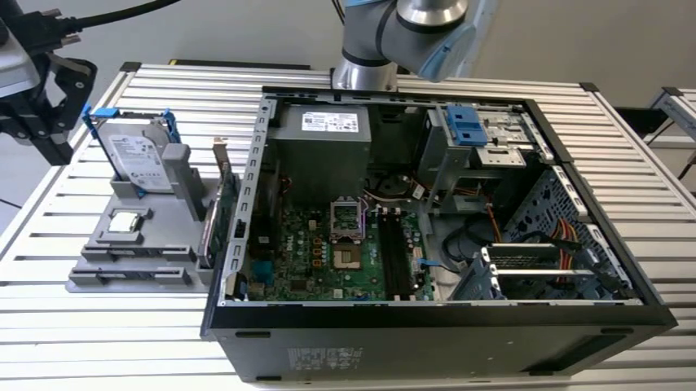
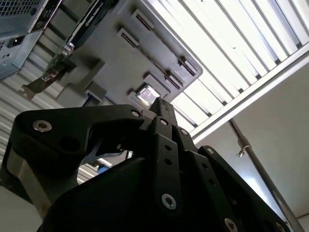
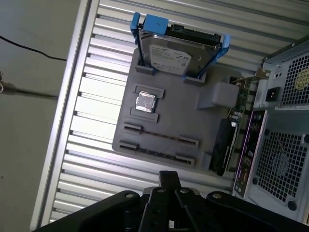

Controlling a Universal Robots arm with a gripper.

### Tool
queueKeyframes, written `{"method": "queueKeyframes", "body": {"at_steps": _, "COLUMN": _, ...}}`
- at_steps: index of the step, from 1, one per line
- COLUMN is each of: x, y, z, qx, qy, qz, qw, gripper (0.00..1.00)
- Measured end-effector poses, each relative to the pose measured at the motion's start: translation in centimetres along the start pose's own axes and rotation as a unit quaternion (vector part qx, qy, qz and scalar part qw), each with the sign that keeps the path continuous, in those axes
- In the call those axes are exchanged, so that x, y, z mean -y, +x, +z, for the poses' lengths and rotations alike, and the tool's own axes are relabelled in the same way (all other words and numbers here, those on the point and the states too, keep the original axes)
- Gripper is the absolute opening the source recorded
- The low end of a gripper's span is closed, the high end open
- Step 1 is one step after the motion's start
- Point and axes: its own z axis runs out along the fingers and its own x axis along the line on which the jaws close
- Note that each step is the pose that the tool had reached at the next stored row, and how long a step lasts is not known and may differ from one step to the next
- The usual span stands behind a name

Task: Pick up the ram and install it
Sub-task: 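Pick up the ram and move it above insertion slot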

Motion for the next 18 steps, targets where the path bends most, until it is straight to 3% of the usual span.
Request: {"method": "queueKeyframes", "body": {"at_steps": 18, "x": 0.00, "y": 0.01, "z": 0.00, "qx": -0.0024, "qy": -0.0002, "qz": -0.049, "qw": 0.9988, "gripper": 0.00}}
